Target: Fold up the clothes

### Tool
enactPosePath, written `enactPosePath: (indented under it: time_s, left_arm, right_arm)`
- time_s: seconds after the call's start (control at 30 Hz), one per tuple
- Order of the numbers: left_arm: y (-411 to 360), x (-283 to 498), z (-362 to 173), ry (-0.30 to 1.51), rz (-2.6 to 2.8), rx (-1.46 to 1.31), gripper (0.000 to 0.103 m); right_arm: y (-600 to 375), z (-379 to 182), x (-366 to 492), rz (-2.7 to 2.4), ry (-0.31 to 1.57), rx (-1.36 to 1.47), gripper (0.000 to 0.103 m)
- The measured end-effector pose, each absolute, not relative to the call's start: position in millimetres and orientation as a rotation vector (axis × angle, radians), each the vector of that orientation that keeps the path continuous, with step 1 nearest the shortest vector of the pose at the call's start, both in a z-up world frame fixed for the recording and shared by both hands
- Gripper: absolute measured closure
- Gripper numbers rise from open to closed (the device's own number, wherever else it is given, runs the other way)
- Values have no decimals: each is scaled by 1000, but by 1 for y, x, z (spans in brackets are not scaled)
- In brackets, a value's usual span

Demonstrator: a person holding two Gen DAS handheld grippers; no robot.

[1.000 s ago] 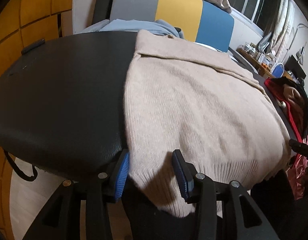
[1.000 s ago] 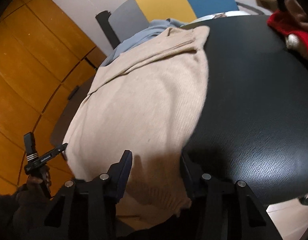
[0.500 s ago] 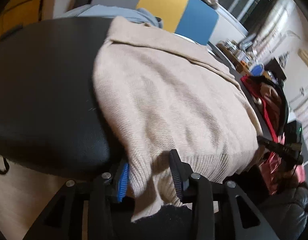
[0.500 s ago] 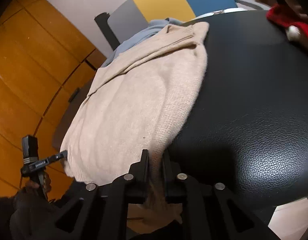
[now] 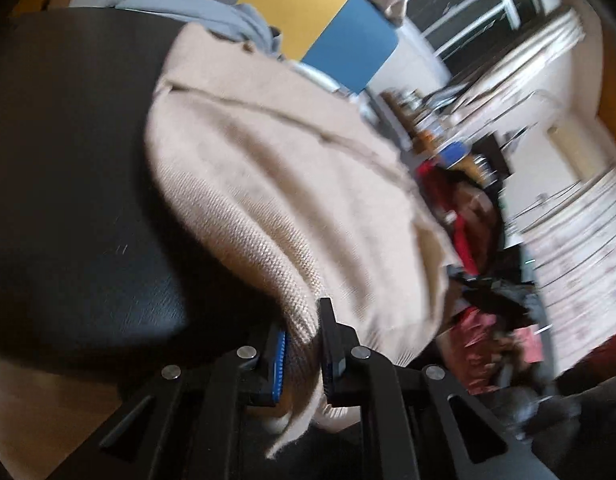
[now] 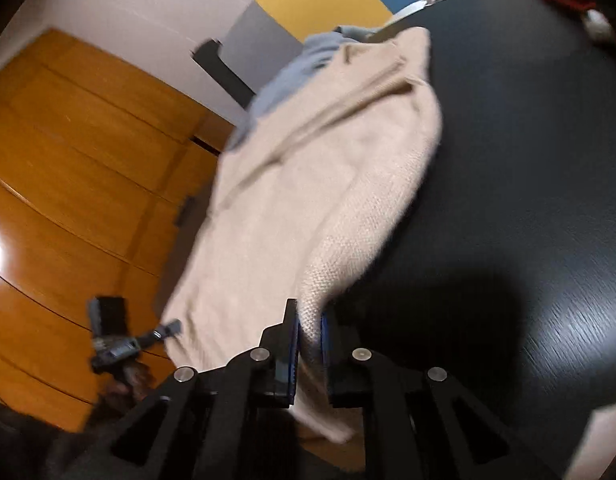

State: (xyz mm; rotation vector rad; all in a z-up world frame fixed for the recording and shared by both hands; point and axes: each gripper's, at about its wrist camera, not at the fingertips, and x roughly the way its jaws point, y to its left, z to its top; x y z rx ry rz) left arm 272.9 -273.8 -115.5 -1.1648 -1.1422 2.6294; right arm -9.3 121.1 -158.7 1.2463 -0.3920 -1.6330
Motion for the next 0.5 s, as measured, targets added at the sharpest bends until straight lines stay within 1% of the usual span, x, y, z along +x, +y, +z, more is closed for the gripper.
enactPosePath:
  time_s: [0.13, 0.3, 0.4, 0.5]
  left_arm:
    - [-300, 251, -87, -1166, 2632, -973, 91]
    - [-352, 192, -61, -1204, 2670, -794, 91]
    - [-386, 154, -79, -1302, 2679, -822, 91]
    - [-415, 119, -115, -1416, 2681, -964, 91]
  right_arm:
    - [101, -150, -36, -1567, -501, 1216, 93]
    - [72, -131, -89, -1563, -626, 1155, 93]
    - [51, -130, -134, -1618, -671, 1165, 93]
    - [37, -141, -171, -1679, -695, 1213, 93]
